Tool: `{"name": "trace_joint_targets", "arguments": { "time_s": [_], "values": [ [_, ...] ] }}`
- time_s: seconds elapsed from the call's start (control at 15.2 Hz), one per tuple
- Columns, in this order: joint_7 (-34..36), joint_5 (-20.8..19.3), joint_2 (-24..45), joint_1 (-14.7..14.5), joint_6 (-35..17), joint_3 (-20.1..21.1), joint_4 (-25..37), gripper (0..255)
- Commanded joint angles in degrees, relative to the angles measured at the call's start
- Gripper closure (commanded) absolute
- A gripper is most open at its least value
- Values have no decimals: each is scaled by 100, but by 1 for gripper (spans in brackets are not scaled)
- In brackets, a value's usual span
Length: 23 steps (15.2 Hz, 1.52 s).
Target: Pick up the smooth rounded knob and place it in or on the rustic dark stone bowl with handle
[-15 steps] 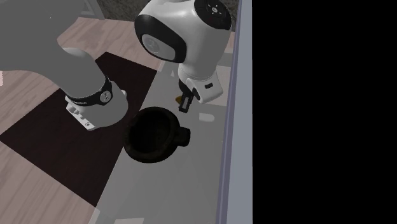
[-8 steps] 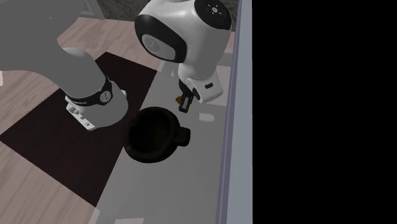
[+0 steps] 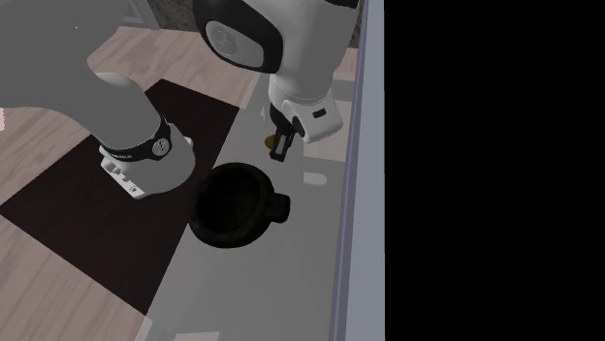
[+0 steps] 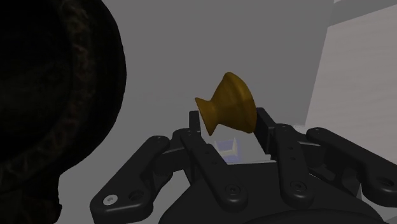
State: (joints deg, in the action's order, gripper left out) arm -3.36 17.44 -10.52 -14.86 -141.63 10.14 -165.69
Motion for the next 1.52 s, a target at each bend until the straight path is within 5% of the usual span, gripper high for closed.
{"name": "trace_joint_targets", "arguments": {
  "time_s": [0.0, 1.45],
  "values": [
    [42, -35, -218, 8, 231, -6, 9, 255],
    [379, -360, -2098, 89, 2666, -154, 577, 255]
  ]
}}
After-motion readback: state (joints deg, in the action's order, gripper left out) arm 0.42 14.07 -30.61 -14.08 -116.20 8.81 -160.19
